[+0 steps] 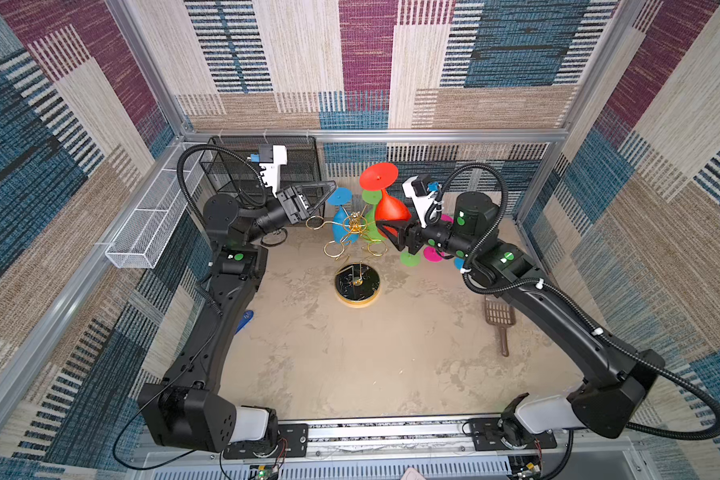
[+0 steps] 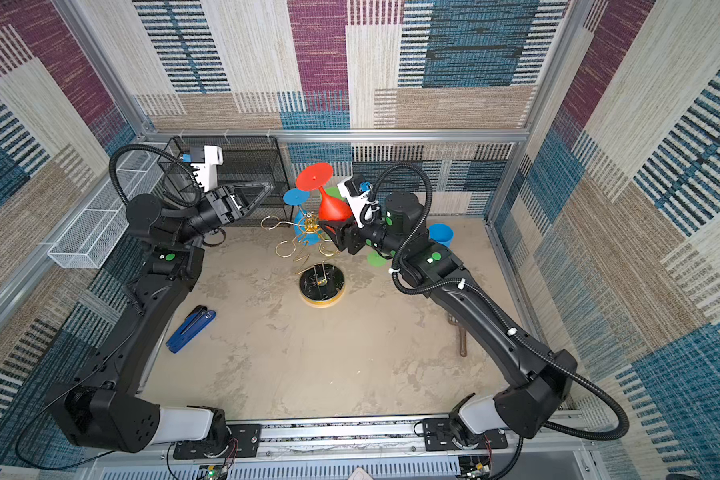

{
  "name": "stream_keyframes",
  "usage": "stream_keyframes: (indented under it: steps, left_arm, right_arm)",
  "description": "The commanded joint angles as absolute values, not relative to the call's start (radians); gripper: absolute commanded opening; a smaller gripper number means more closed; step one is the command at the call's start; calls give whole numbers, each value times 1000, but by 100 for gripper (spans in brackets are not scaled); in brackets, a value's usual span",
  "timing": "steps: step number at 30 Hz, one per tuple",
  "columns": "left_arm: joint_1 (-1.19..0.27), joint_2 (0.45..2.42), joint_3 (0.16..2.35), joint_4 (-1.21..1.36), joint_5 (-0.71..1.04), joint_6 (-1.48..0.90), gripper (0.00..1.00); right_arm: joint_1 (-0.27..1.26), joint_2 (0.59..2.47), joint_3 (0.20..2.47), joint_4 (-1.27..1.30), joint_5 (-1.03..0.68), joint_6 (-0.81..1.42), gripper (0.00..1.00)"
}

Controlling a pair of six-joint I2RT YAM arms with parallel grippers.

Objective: Take the wine glass off the wine glass rack
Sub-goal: 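Close the right gripper on the red glass's bowl held by the left gripper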

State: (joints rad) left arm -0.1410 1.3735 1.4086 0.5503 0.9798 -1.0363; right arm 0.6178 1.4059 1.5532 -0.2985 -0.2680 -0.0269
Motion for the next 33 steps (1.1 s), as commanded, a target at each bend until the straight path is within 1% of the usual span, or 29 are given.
stream_keyframes:
  steps: [1, 4, 5, 9, 10, 15, 17, 20, 22, 26, 33]
  left_arm:
    - [-158, 1377, 1380, 473, 869, -651, 35]
    - [-180, 1390, 1360, 519, 925, -467, 44]
    - [-188, 1388, 1346, 531, 921, -401, 44]
    - [-208, 1375, 1272, 601, 888, -133, 37]
    - [-210, 1373, 1253, 659, 880, -78, 36]
    - [-217, 1397, 1247, 684, 910, 130, 35]
    - [-222, 1404, 1225, 738, 949, 207, 35]
    - [-224, 1426, 1204, 835, 998, 235, 35]
    - [-224, 1439, 1214, 842, 1016, 242, 34]
    - [-225, 1453, 1205, 896, 1015, 245, 34]
    - [-227, 1460, 1202, 889, 998, 274, 34]
  right_arm:
    - [618, 1362, 1536, -452, -191, 15, 55]
    - [618, 1323, 1507, -494, -189, 27, 55]
    - [618, 1315, 1504, -506, -194, 35, 55]
    - [618, 1307, 1517, -557, -231, 61, 55]
    - [617, 1312, 1527, -573, -237, 64, 55]
    - [614, 1338, 1548, -593, -279, 71, 54]
    - [614, 1351, 1550, -589, -287, 71, 54]
    - [610, 1377, 1565, -584, -309, 69, 54]
    - [608, 1395, 1583, -586, -324, 67, 53]
    - [605, 1433, 1595, -588, -346, 67, 52]
    - [604, 1467, 1618, -559, -399, 69, 51]
